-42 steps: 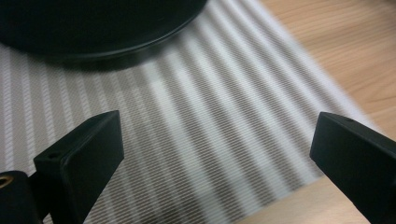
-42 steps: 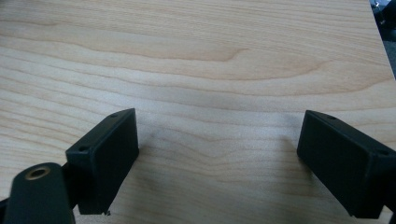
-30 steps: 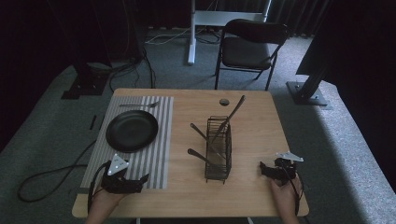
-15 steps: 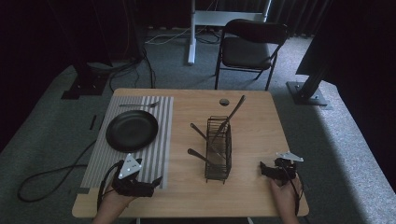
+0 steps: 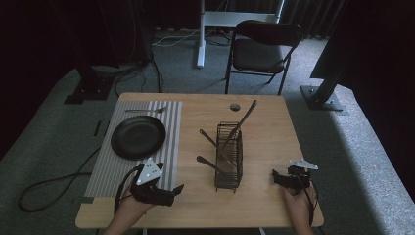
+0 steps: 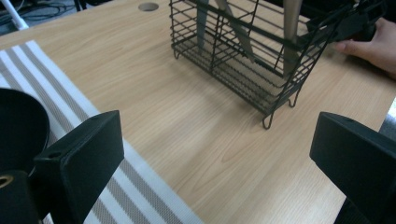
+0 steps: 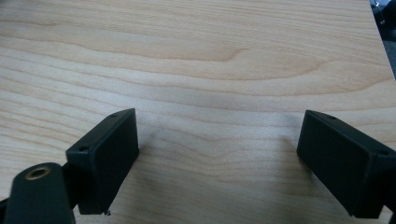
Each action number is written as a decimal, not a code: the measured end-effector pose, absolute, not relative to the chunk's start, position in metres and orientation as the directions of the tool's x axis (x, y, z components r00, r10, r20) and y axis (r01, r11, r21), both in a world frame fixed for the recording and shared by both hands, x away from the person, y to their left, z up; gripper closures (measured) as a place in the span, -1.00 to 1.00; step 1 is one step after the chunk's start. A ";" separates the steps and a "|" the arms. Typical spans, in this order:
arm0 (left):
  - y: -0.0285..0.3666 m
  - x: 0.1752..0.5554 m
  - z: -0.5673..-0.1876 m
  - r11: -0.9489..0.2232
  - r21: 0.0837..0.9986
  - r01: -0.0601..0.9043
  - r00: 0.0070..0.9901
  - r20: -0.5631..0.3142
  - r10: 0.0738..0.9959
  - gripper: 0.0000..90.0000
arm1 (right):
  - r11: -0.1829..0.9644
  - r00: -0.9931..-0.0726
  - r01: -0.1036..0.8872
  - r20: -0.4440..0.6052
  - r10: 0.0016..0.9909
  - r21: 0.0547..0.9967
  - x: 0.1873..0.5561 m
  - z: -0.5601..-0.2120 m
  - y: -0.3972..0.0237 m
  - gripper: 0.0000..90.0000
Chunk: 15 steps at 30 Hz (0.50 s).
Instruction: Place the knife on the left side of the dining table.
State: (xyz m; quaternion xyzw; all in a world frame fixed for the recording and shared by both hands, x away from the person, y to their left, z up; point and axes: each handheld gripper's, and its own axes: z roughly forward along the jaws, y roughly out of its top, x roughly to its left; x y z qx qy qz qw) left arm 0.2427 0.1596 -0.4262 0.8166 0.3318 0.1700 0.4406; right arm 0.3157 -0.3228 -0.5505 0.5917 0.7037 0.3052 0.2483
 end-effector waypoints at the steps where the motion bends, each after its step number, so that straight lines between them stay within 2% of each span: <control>1: 0.158 0.243 -0.425 -0.383 0.836 0.393 0.728 -0.028 0.685 -0.93 | 0.113 -0.177 0.681 0.012 0.984 0.723 0.316 -0.550 -0.323 -0.74; 15: 0.133 0.252 -0.411 -0.402 0.847 0.347 0.769 -0.011 0.639 -0.93 | 0.116 -0.178 0.681 0.010 0.984 0.723 0.316 -0.550 -0.323 -0.74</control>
